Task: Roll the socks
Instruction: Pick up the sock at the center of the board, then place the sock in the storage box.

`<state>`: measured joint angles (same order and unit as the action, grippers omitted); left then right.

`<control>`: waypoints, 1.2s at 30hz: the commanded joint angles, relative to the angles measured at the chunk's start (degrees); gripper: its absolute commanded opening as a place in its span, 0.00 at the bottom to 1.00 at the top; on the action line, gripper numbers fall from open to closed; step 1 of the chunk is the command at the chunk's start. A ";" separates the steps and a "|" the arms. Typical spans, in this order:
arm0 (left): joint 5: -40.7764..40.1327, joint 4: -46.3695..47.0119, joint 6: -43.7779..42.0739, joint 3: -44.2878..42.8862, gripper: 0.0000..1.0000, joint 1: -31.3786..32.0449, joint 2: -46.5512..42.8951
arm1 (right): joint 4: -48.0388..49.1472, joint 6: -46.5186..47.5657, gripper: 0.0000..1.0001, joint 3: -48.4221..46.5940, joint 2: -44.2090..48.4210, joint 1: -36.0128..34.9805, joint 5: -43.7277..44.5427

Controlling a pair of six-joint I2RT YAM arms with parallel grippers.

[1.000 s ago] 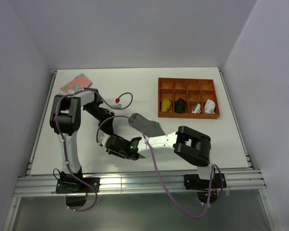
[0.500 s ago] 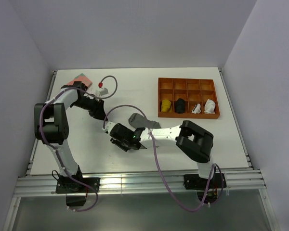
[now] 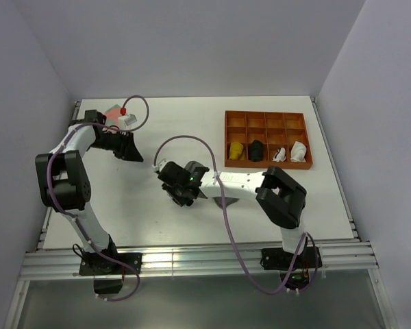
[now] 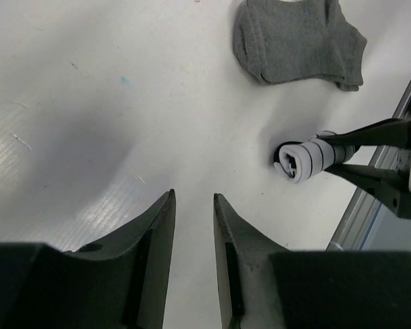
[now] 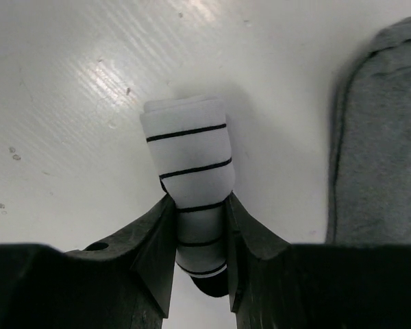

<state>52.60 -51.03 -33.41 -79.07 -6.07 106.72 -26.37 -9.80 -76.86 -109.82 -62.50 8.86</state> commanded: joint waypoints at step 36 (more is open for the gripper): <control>5.41 -2.15 0.45 -4.60 0.34 -2.11 -12.50 | -17.14 1.36 0.00 -41.61 -13.48 35.78 35.26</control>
<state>56.66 -54.17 -33.32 -83.24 -8.05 96.92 -41.19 -10.46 -114.87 -120.90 -26.48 37.43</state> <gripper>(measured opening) 0.343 0.356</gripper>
